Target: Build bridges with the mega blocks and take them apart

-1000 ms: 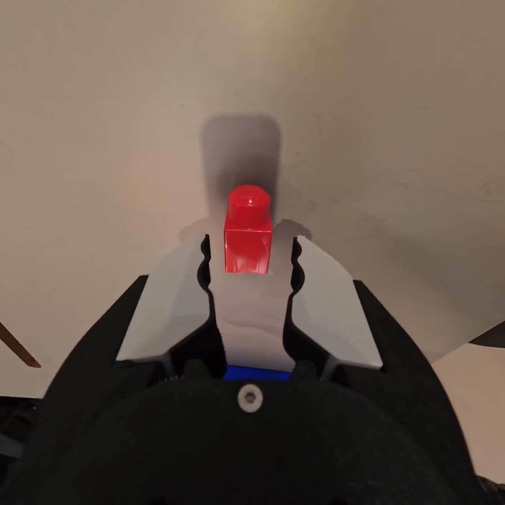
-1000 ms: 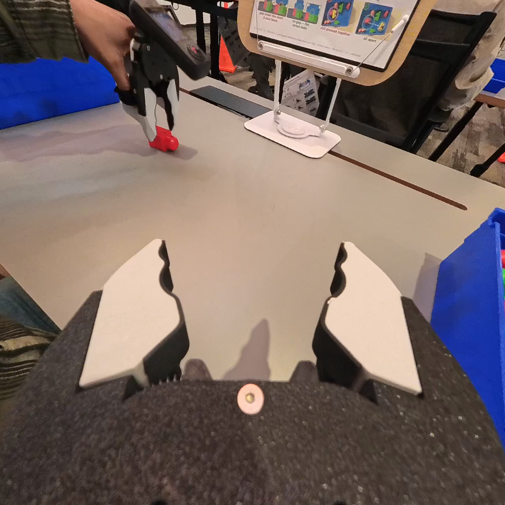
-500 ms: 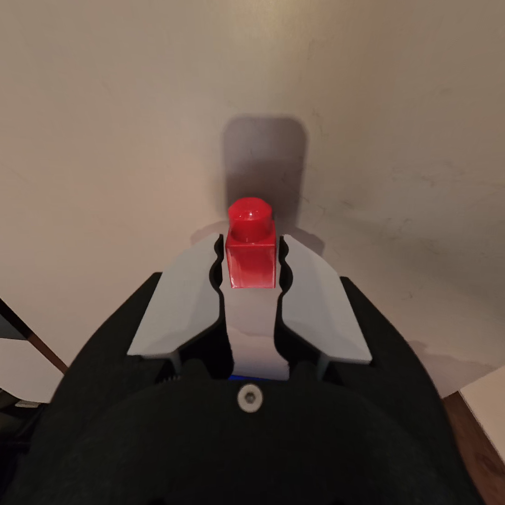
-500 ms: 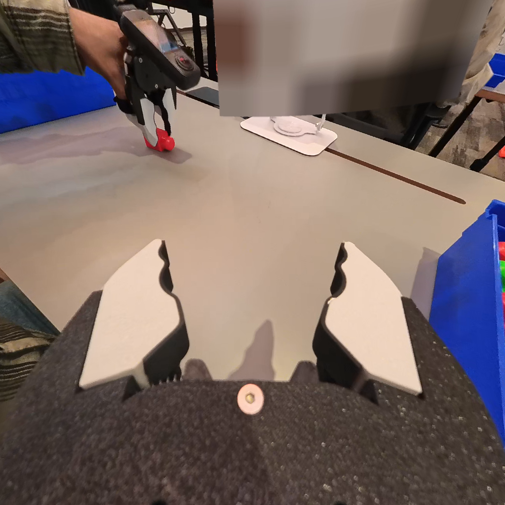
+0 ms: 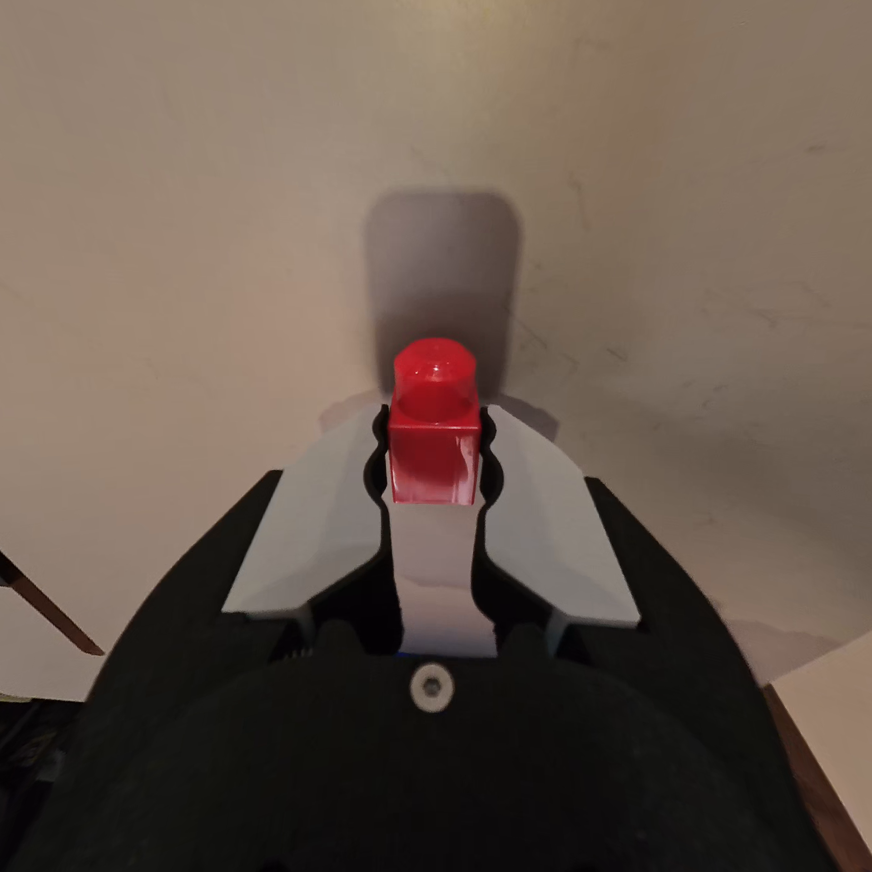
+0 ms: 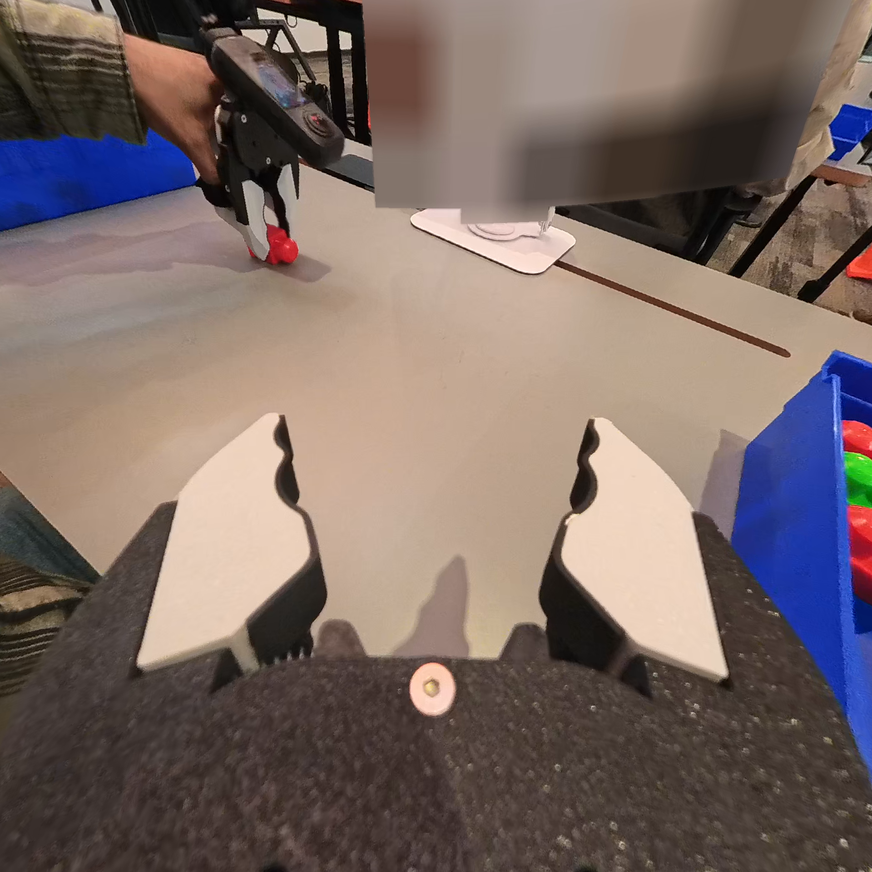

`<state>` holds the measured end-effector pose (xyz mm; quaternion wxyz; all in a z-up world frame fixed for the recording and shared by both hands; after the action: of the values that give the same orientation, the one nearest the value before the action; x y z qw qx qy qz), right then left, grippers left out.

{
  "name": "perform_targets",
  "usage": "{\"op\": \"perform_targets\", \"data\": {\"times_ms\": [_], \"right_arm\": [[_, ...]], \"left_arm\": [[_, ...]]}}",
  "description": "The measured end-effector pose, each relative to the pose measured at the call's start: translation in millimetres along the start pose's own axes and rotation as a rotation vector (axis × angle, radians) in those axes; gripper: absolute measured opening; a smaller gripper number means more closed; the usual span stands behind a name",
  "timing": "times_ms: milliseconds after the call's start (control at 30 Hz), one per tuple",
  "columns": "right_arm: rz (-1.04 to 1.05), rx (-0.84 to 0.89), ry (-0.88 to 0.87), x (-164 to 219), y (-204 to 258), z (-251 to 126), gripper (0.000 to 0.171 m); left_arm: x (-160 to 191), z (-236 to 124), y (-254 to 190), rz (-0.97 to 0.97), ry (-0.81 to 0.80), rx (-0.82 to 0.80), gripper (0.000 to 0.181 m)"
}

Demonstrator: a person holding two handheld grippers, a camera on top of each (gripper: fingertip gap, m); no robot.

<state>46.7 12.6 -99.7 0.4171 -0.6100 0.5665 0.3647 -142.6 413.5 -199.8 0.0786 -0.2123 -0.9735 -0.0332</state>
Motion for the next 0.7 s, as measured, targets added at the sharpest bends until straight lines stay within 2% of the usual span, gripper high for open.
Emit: {"op": "perform_targets", "data": {"times_ms": [100,300,433,533,700], "right_arm": [[0.001,0.01,-0.004,-1,-1,-2,0.114],[0.003,0.003,-0.009,0,3,-1,0.113],[-0.003,-0.007,-0.01,-1,7,0,0.113],[-0.01,-0.007,-0.01,-3,8,-1,0.113],[-0.013,-0.002,-0.006,-3,8,-4,0.113]], "left_arm": [[-9,-10,5,-0.035,-0.166,-0.031,0.036],[-41,-64,19,-0.203,-0.903,-0.079,0.036],[-46,-73,24,-0.277,-1.208,-0.089,0.036],[-48,-63,25,-0.326,-1.279,-0.034,0.036],[-56,-36,24,-0.312,-1.163,-0.029,0.036]]}}
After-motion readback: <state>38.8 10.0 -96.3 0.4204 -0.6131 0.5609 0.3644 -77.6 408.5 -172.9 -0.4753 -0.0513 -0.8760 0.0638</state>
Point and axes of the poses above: each gripper's, where its closed fingertips meet, z out along the fingers, x out of its underside, y = z × x across the jaws, the point moved 5 cm from there along -z, back along the fingers, and after that the axes turned 4 degrees about y, right-handed, at the moved point
